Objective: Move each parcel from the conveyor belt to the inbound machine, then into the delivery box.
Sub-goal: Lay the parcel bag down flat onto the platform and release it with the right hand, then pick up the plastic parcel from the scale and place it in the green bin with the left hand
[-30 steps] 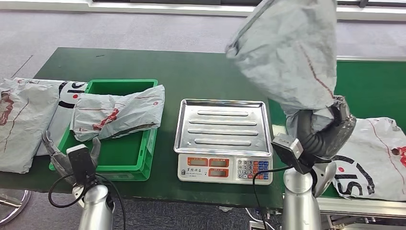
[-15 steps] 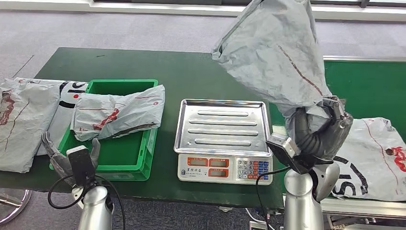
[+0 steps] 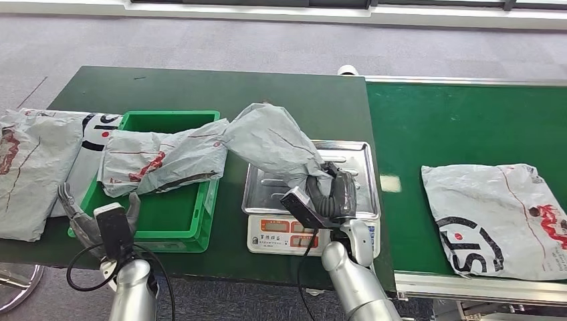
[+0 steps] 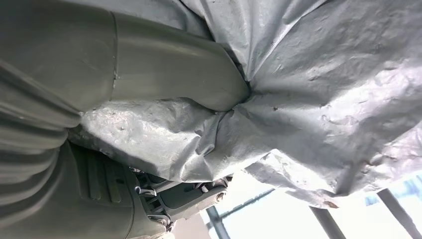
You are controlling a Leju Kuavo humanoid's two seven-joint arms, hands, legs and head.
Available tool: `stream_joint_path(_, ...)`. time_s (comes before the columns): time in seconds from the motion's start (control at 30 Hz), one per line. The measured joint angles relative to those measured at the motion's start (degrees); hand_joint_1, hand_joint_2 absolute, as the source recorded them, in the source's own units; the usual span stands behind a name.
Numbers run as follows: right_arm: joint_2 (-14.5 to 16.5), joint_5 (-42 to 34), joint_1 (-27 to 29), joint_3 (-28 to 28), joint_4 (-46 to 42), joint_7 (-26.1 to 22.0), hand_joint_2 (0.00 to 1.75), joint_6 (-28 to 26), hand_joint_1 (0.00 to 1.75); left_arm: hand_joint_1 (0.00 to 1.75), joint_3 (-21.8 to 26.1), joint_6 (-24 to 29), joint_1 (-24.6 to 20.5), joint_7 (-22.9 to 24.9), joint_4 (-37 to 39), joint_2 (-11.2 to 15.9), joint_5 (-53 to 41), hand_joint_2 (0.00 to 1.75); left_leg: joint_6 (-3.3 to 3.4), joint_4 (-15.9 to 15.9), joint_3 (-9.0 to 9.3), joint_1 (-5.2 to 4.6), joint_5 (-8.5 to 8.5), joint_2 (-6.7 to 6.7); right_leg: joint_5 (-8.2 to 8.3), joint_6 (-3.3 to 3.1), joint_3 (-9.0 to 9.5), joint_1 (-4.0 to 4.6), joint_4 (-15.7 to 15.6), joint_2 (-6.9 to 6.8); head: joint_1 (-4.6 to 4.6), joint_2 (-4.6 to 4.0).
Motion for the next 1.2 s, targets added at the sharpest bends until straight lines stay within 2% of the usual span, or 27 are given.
stream_joint_path(0.03, 0.01, 0.05, -0.30, 0.13, 1.17, -0.03, 1.75, -0.01, 1.75, 0.00, 0.00, 0.00, 0.00, 0.00, 0.02, 0.00, -0.10, 1.75, 0.00, 0.00, 0.00, 0.00, 0.00, 0.00, 0.00, 0.00, 0.00, 0.00, 0.00, 0.00, 0.00, 0.00)
stream_joint_path(0.17, 0.02, 0.04, -1.11, 0.17, 3.92, -0.62, 1.75, -0.04, 0.04, 0.00, -0.01, 0.00, 0.02, 0.00, 0.18, 0.00, -0.34, 1.75, 0.01, 0.00, 0.00, -0.01, -0.01, 0.01, 0.00, 0.00, 0.00, 0.00, -0.01, 0.01, 0.00, -0.01)
stream_joint_path(0.2, 0.02, 0.01, -1.20, 0.16, 4.29, -0.77, 1.75, -0.04, 0.00, 0.00, -0.02, 0.00, 0.02, 0.00, 0.22, 0.00, -0.42, 1.75, 0.01, 0.00, 0.00, -0.01, -0.01, 0.01, 0.00, 0.00, 0.00, 0.00, -0.02, 0.01, 0.00, -0.01)
stream_joint_path(0.43, 0.02, 0.22, -1.18, 0.07, 4.45, -1.52, 1.75, -0.10, 0.00, 0.00, -0.02, 0.00, 0.02, 0.00, 0.30, 0.00, -0.64, 1.75, 0.01, 0.01, 0.02, -0.01, -0.01, 0.02, 0.00, 0.00, 0.00, -0.01, -0.02, 0.02, 0.00, 0.00)
stream_joint_path(0.57, 0.02, -1.77, 0.22, -0.07, 0.73, -4.49, 1.75, -0.11, 0.00, 0.00, -0.02, 0.00, 0.02, 0.00, 0.28, 0.00, -0.46, 1.75, 0.01, 0.01, 0.01, -0.01, -0.01, 0.02, 0.00, 0.00, -0.01, 0.00, -0.02, 0.02, 0.00, -0.02)
stream_joint_path(0.73, -0.40, -15.79, 4.24, -0.27, -13.76, -19.18, 1.75, -0.15, 0.00, 0.00, -0.38, 0.00, -0.08, 0.00, 0.57, 0.02, -1.69, 1.75, 0.01, 0.02, -0.02, -0.05, -0.02, 0.02, 0.00, 0.01, -0.06, 0.01, -0.02, 0.03, 0.02, -0.01)
stream_joint_path(0.8, -0.72, -20.34, 6.28, -0.08, -21.85, -22.40, 1.75, -0.15, 0.00, 0.00, -0.85, 0.00, -0.17, -0.01, 0.78, 0.02, -2.20, 1.75, 0.02, 0.02, -0.02, -0.09, -0.03, 0.03, 0.00, 0.01, -0.06, 0.01, -0.02, 0.04, 0.02, 0.00)
stream_joint_path(0.97, -1.48, -23.62, 10.36, 1.12, -38.92, -23.53, 1.75, -0.10, 0.00, 0.00, -1.80, 0.00, -0.36, 0.00, 1.08, 0.04, -2.48, 1.75, 0.04, 0.02, 0.02, -0.12, -0.11, 0.11, -0.01, 0.02, -0.06, -0.01, -0.04, 0.10, 0.01, 0.00)
stream_joint_path(1.2, -2.04, -24.69, 13.10, 1.32, -52.76, -23.58, 1.75, -0.04, 0.00, 0.00, -3.65, 0.00, -0.69, -0.02, 0.78, 0.03, -1.58, 1.75, 0.03, 0.02, 0.07, -0.12, -0.10, 0.13, 0.00, 0.01, -0.05, 0.00, -0.04, 0.15, 0.01, -0.01)
